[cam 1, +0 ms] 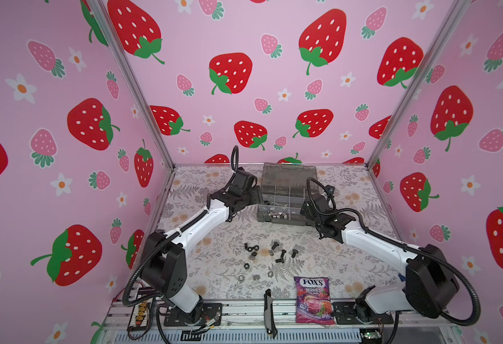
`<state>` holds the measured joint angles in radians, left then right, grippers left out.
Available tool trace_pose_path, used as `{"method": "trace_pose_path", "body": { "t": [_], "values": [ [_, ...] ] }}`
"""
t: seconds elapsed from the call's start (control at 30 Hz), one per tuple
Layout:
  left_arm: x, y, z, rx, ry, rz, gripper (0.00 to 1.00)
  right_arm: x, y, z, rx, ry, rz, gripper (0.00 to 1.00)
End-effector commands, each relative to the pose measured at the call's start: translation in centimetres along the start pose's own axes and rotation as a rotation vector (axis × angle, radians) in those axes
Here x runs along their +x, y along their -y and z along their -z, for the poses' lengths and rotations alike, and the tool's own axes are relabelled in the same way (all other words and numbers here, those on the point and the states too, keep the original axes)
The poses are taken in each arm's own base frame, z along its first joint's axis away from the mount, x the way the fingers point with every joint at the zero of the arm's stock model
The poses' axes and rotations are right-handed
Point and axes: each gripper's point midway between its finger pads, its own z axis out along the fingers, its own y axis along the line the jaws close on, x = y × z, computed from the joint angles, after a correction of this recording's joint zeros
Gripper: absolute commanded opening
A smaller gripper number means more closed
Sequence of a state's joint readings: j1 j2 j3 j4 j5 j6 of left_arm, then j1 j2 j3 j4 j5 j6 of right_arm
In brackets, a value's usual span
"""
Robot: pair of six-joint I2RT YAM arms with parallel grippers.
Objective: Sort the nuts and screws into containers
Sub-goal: 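Move the left gripper back over a third black wing nut on the table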
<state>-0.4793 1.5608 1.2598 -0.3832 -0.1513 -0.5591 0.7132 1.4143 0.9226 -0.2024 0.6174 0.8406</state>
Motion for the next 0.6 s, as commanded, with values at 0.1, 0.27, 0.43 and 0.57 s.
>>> {"method": "trace_pose_path", "body": {
  "t": [0.1,0.27,0.43,0.57],
  "values": [
    [0.8,-8.2,0.9,-0.2,-0.044,-0.135,1.0,1.2,0.7,-0.5,0.023,-0.029,-0.027,1.0],
    [1.8,-11.0,0.5,-0.237,-0.115,-0.25,1.0,1.7,0.3,-0.9,0.007,-0.044,-0.023,1.0],
    [4.3,-12.2,-1.6,-0.237,-0.311,-0.429,1.0,1.6,0.0,-1.0,0.003,-0.047,-0.018,1.0],
    [5.8,-11.7,-3.6,-0.156,-0.397,-0.495,0.99,1.5,-0.1,-1.0,-0.002,-0.047,-0.016,1.0]
  ]
}}
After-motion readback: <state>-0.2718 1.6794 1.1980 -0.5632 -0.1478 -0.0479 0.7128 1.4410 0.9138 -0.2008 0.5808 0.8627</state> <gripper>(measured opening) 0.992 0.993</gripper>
